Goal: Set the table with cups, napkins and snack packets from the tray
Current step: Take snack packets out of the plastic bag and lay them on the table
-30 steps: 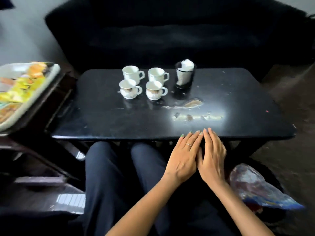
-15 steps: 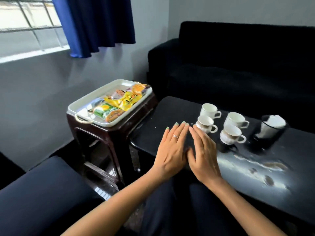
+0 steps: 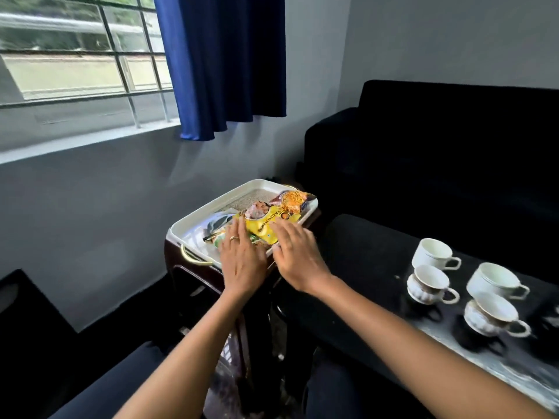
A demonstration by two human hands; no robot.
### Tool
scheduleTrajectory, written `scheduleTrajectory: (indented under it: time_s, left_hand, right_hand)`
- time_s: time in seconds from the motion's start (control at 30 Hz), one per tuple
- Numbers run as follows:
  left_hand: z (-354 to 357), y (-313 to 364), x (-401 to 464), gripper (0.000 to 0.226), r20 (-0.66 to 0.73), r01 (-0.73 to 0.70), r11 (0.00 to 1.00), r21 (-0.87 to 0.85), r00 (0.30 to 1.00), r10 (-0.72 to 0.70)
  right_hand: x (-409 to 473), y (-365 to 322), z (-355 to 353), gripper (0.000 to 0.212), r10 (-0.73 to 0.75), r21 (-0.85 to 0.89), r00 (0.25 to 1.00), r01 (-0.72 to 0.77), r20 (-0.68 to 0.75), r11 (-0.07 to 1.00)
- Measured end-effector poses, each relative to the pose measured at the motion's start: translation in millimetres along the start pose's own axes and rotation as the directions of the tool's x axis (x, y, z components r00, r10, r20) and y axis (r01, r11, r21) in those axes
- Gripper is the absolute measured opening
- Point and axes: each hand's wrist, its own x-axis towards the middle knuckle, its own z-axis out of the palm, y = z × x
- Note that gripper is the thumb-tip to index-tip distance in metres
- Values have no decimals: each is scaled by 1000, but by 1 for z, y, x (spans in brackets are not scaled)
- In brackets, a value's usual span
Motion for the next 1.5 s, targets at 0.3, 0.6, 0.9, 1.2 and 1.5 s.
scheduleTrajectory:
  time_s: [0.3, 0.6, 0.9, 1.2, 1.5]
  left_hand:
    - [8, -11, 27, 62, 111, 426, 844, -327, 904, -413]
    - [5, -7, 32, 70, 322, 546, 698, -464, 838, -441]
    - [-4, 12, 34, 66, 101, 371, 590, -717, 893, -439]
    - [-6, 48, 14, 41, 577, 639, 219, -737, 764, -289]
    - [15, 72, -31, 27, 682, 604, 402, -688, 728, 73]
  right_hand:
    - [51, -13, 54, 41, 123, 164, 975, -155, 187, 974]
    - [63, -14, 67, 43, 234, 161, 918, -296, 320, 941]
    - [54, -11, 35, 42, 367, 544, 930, -325, 33, 774]
    - [-21, 3, 1, 39, 602, 803, 793, -297, -93, 516]
    - [-95, 41, -34, 16, 753, 922, 659, -292, -1, 256]
